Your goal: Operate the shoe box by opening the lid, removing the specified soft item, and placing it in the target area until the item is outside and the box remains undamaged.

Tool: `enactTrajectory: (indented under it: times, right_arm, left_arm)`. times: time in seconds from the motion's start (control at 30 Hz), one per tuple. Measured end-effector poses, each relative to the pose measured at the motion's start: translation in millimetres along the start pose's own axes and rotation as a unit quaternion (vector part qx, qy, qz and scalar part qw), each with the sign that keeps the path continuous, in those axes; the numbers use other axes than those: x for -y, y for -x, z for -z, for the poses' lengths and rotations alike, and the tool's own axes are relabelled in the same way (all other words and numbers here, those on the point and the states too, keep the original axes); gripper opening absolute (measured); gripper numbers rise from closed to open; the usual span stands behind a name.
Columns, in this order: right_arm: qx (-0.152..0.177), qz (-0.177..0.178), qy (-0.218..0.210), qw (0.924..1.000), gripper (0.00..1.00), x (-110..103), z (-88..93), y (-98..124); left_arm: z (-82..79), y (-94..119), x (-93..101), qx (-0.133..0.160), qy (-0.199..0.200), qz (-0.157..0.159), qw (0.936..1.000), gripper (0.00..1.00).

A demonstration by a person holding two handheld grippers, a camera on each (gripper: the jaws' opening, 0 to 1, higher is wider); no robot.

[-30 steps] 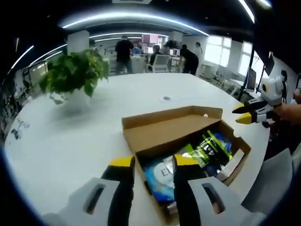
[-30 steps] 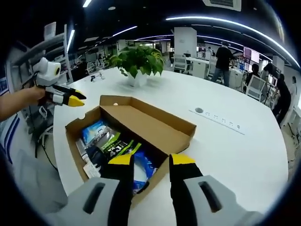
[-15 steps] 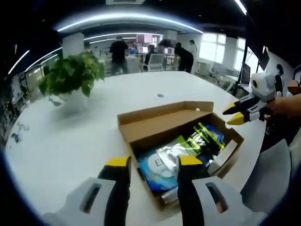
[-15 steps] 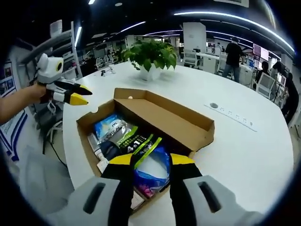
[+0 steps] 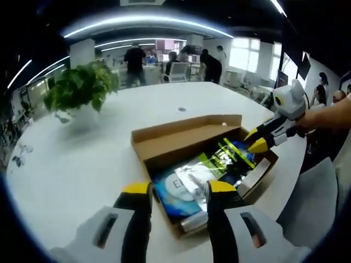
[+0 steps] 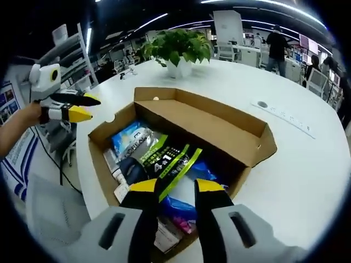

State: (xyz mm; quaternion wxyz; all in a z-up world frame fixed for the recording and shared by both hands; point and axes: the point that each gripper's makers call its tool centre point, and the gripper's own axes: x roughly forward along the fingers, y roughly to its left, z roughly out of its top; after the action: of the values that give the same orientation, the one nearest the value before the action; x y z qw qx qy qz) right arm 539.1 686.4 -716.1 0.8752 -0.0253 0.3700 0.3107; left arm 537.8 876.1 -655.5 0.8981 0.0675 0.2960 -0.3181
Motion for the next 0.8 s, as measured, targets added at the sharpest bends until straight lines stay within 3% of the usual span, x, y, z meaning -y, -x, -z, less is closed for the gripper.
enactTrajectory:
  times: [0.43, 0.73, 0.8]
  right_arm:
    - [-0.053, 0.002, 0.008, 0.9986, 0.17, -1.9, 11.7, -24.7]
    - [-0.064, -0.001, -0.019, 0.9977, 0.13, -5.6, 9.0, -35.9]
    - [-0.065, 0.003, -0.015, 0.9977, 0.07, -5.1, 9.1, -35.6]
  left_arm:
    - [6.0, -2.2, 3.5, -0.003, 0.002, 0.005, 1.0, 0.37]
    - [7.9, -5.1, 4.2, -0.007, 0.002, 0.009, 0.9999, 0.36]
    - [8.2, -6.1, 5.0, -0.008, 0.003, 0.01, 0.9999, 0.35]
